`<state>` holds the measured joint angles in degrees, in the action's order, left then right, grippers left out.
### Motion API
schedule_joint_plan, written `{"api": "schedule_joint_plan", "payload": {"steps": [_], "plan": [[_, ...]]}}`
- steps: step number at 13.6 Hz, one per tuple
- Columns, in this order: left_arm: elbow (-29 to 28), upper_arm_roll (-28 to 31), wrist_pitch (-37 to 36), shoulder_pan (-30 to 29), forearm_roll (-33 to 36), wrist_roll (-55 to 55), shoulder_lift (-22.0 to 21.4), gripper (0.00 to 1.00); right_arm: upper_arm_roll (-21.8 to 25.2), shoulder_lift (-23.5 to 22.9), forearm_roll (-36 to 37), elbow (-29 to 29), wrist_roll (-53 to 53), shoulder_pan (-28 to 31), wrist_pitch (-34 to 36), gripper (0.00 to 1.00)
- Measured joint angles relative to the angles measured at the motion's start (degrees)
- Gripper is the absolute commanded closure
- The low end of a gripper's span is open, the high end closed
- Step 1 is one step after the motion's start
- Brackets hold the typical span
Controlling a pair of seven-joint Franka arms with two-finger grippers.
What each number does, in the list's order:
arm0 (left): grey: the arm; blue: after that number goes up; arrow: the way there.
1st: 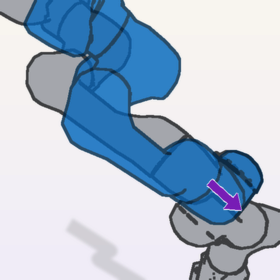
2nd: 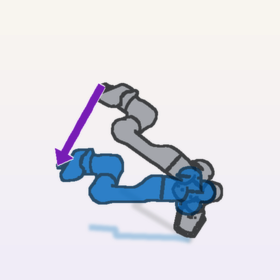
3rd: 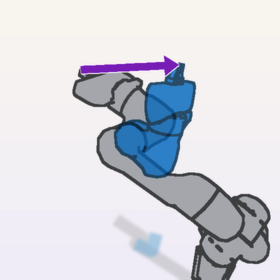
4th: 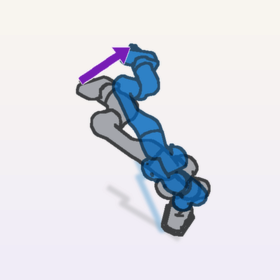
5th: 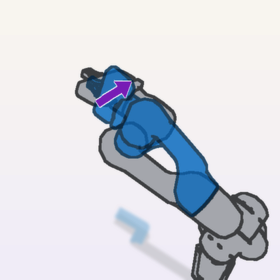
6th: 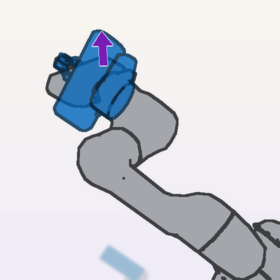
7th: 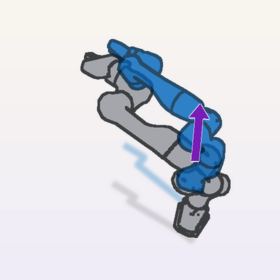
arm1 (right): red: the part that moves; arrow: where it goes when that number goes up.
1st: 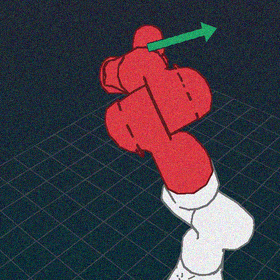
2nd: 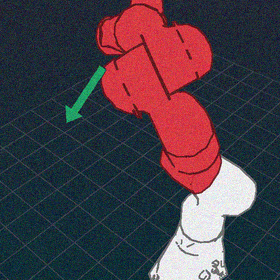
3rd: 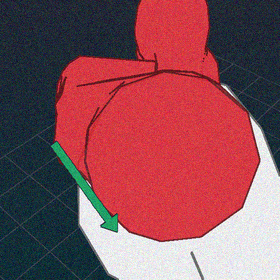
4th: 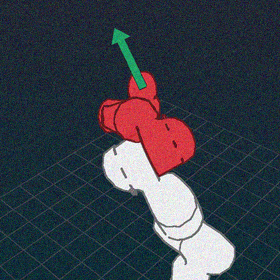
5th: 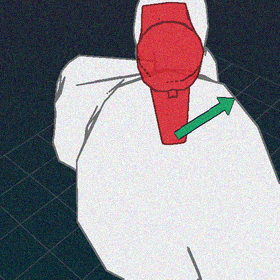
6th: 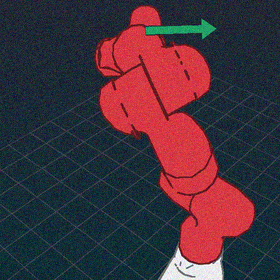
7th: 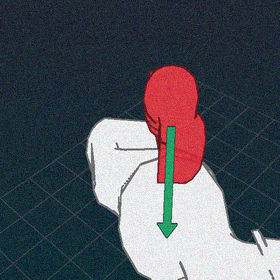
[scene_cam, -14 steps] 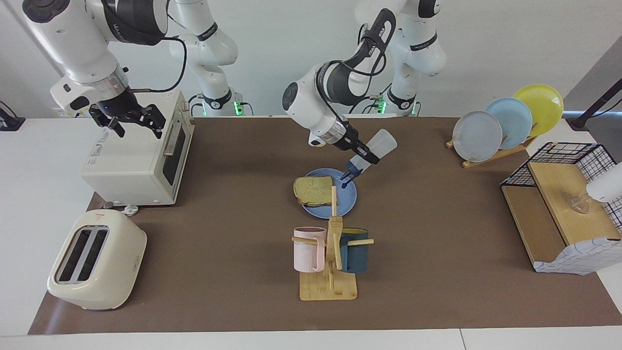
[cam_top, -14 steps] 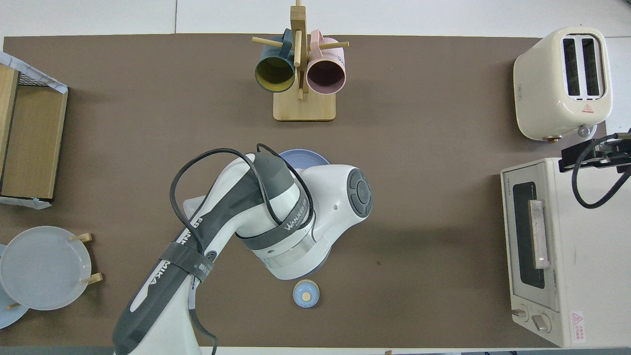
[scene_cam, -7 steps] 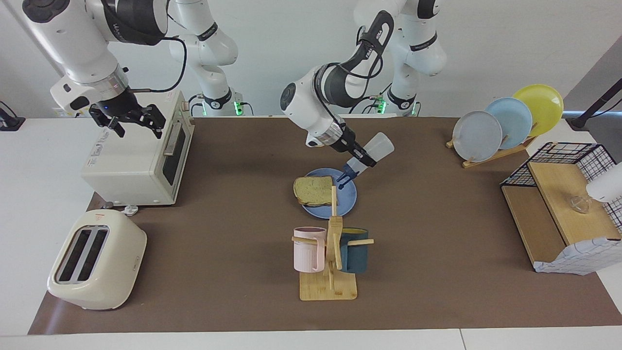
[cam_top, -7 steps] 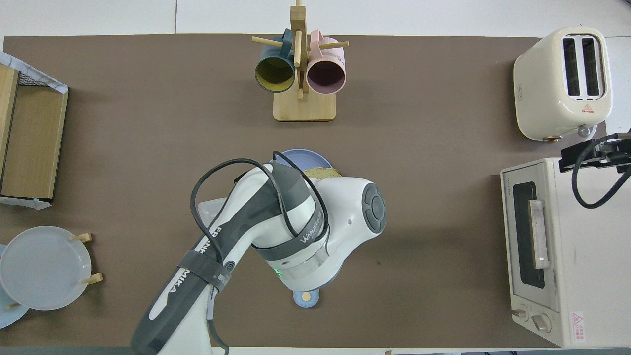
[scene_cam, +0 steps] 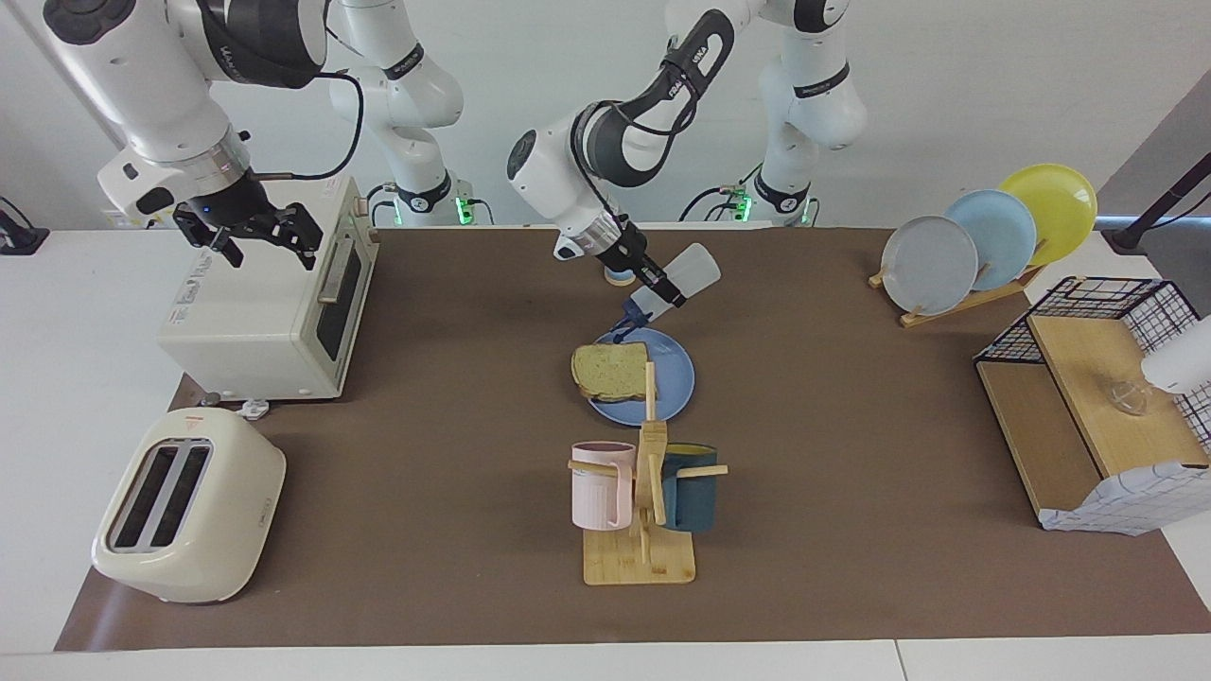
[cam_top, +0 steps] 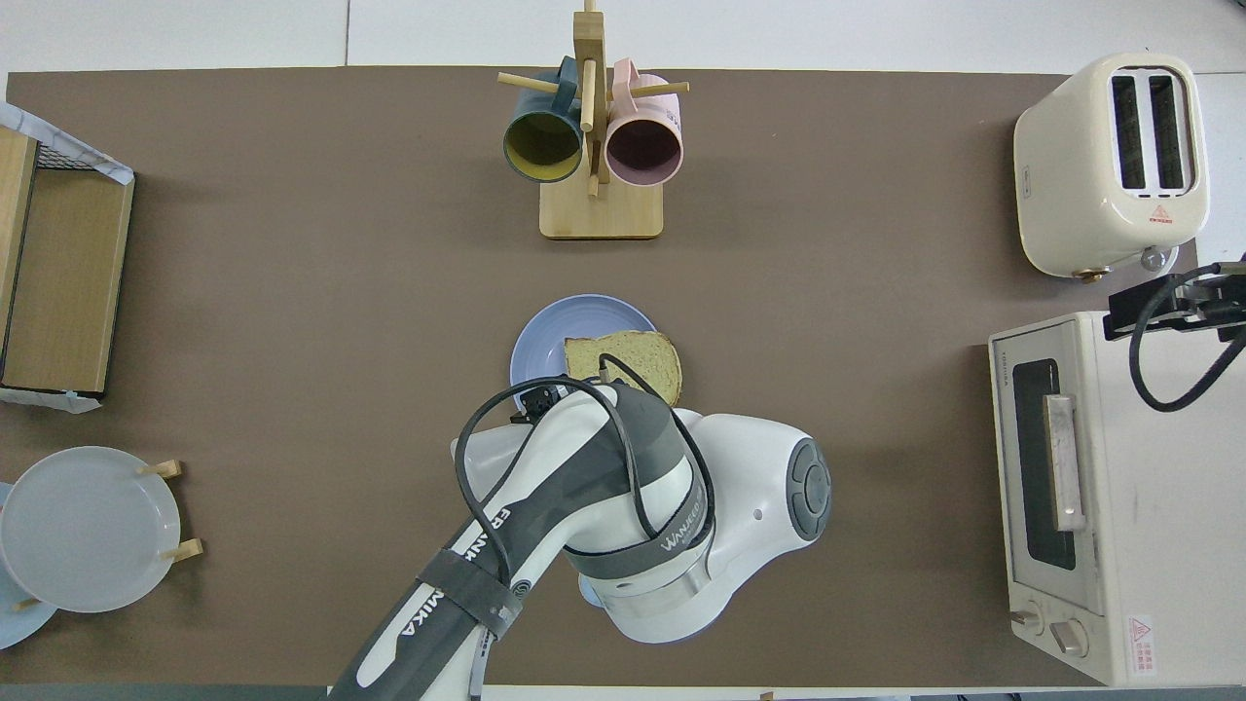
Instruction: Put bread on plate and add seasoning
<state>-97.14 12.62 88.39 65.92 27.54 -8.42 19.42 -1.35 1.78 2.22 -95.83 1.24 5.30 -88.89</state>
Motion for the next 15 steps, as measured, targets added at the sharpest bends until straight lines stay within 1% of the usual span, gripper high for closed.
{"api": "schedule_joint_plan", "payload": {"steps": [4, 10, 15], "plan": [[0.03, 0.4, 1.24, -1.36, -0.03, 0.62, -1.77, 1.0, 0.0, 0.0, 0.0, 0.0, 0.0, 0.0, 0.0, 0.0], [-0.58, 0.68, 2.37, -4.49, -0.13, -1.81, -7.17, 1.0, 0.0, 0.0, 0.0, 0.0, 0.0, 0.0, 0.0, 0.0], [-0.69, 0.86, 5.78, -8.52, -0.14, -4.29, -10.51, 1.0, 0.0, 0.0, 0.0, 0.0, 0.0, 0.0, 0.0, 0.0]]}}
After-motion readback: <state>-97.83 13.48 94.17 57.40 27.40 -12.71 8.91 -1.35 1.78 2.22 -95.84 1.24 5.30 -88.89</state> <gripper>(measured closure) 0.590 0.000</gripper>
